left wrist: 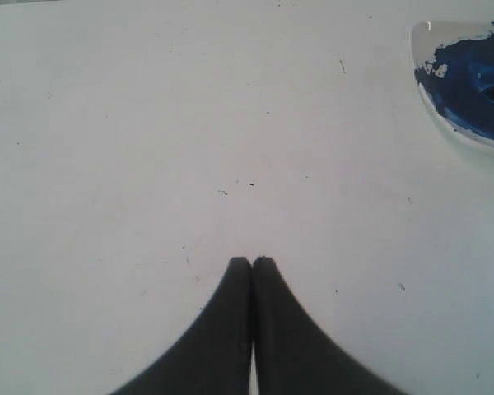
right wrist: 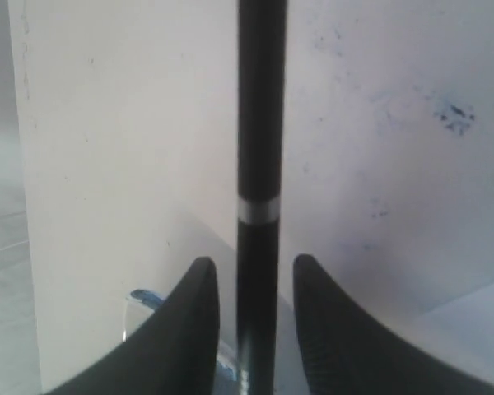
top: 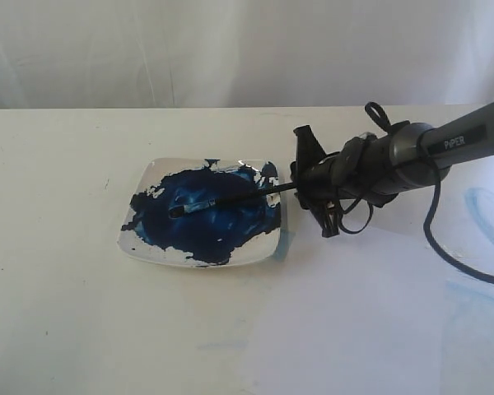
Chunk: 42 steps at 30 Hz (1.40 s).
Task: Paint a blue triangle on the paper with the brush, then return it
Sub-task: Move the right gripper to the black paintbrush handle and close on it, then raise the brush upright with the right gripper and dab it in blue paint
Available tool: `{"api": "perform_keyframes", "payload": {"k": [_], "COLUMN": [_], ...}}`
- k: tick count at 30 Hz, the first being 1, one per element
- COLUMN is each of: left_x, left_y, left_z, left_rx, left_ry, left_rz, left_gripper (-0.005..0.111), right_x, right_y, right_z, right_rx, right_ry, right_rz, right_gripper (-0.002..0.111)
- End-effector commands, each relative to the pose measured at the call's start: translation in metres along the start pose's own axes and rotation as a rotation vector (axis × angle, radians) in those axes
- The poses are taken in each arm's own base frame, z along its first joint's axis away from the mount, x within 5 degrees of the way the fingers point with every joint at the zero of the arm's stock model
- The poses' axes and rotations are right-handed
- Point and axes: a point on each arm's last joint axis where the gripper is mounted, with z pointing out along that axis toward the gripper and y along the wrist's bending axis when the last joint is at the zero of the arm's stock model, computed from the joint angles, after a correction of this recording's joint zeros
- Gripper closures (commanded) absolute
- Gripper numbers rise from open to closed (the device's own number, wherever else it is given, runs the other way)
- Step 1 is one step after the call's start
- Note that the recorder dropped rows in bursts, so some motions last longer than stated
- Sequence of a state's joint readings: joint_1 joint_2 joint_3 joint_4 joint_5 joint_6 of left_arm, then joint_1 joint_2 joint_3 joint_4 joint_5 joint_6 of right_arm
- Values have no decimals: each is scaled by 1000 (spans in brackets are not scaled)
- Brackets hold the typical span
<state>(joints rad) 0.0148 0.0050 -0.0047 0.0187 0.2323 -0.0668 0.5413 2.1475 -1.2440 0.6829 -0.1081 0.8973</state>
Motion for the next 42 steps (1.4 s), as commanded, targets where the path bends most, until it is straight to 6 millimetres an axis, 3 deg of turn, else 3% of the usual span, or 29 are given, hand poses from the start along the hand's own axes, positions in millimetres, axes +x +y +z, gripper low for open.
{"api": "perform_keyframes", "payload": {"k": [1, 6, 14, 23, 29, 33, 37, 42], "left_x": [1, 1, 1, 1, 1, 1, 1, 1], "left_y": [0, 0, 0, 0, 0, 0, 0, 0], "left_z": [0, 0, 0, 0, 0, 0, 0, 0], "left_rx": [6, 6, 6, 6, 6, 6, 6, 6], "left_ry": [1, 1, 1, 1, 1, 1, 1, 1], "left_rz": [-4, -4, -4, -4, -4, -4, -4, -4], "left_gripper": [107, 107, 107, 107, 107, 107, 107, 107], "right_x": [-2, -2, -2, -7, -6, 3, 16, 23], "right_y": [3, 3, 9, 49, 87, 104, 111, 110], "right_z": [-1, -1, -7, -43, -80, -101, -110, -105], "right_rx": [-22, -22, -33, -197, -422, -565, -718, -820], "right_ry": [-14, -14, -7, -38, -87, -135, -198, -250], "right_rz": [13, 48, 50, 18, -360, -846, -1298, -1434], "right_gripper": [78, 80, 108, 108, 108, 108, 108, 108]}}
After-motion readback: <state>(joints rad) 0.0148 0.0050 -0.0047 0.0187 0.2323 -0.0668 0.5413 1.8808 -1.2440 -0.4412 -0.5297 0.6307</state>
